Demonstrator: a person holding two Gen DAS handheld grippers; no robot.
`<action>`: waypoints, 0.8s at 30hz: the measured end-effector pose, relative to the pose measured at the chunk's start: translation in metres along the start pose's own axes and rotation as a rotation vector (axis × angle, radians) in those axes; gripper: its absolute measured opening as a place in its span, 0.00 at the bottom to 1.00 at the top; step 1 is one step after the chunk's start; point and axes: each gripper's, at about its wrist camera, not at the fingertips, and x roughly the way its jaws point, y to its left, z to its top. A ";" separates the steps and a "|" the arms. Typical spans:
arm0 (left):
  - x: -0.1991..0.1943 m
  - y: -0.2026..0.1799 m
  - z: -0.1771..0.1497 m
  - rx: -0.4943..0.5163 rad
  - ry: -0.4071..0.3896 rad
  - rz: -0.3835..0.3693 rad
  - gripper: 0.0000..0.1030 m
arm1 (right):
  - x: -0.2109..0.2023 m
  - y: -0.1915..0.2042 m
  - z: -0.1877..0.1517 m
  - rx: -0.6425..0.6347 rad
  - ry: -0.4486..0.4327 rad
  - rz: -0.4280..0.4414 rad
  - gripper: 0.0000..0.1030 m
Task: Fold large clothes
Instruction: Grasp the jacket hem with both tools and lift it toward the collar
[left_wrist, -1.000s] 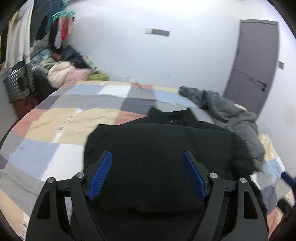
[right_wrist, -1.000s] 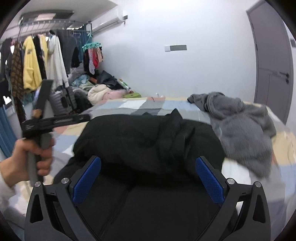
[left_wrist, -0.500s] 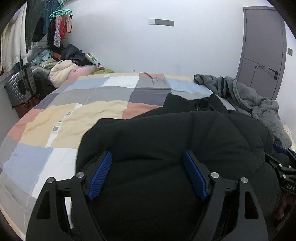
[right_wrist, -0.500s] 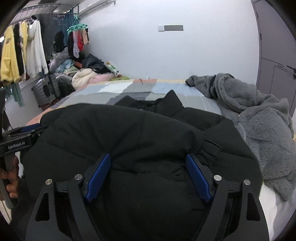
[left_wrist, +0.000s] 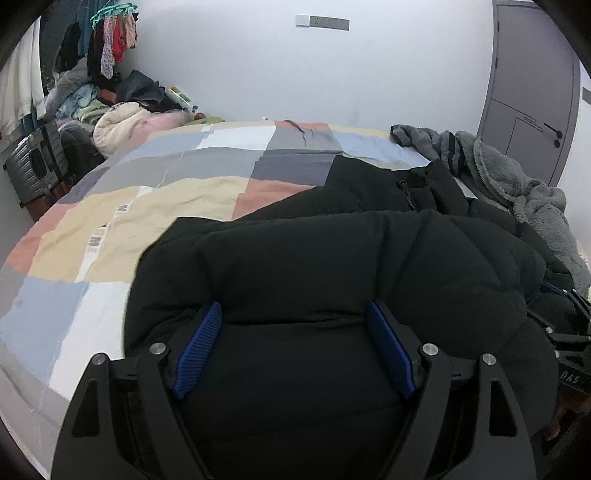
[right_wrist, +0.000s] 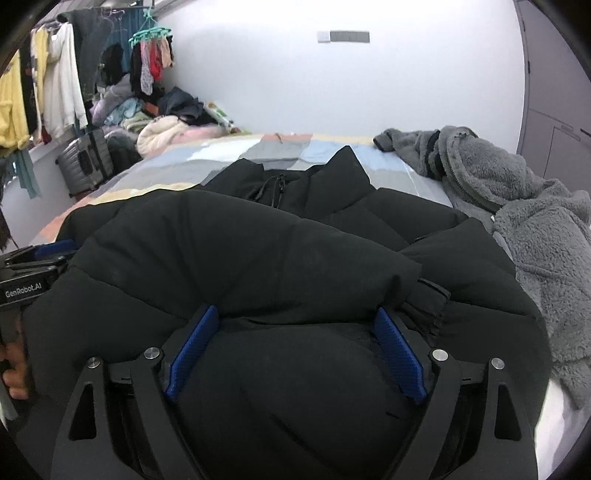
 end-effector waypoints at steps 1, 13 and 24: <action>-0.008 0.002 -0.001 0.002 0.003 0.003 0.79 | -0.006 -0.001 0.000 0.009 -0.003 0.012 0.82; -0.121 0.056 -0.068 -0.122 0.063 0.000 0.79 | -0.137 -0.011 -0.035 -0.011 -0.088 0.001 0.82; -0.081 0.089 -0.094 -0.126 0.130 0.183 0.83 | -0.121 -0.063 -0.072 -0.002 0.036 -0.146 0.82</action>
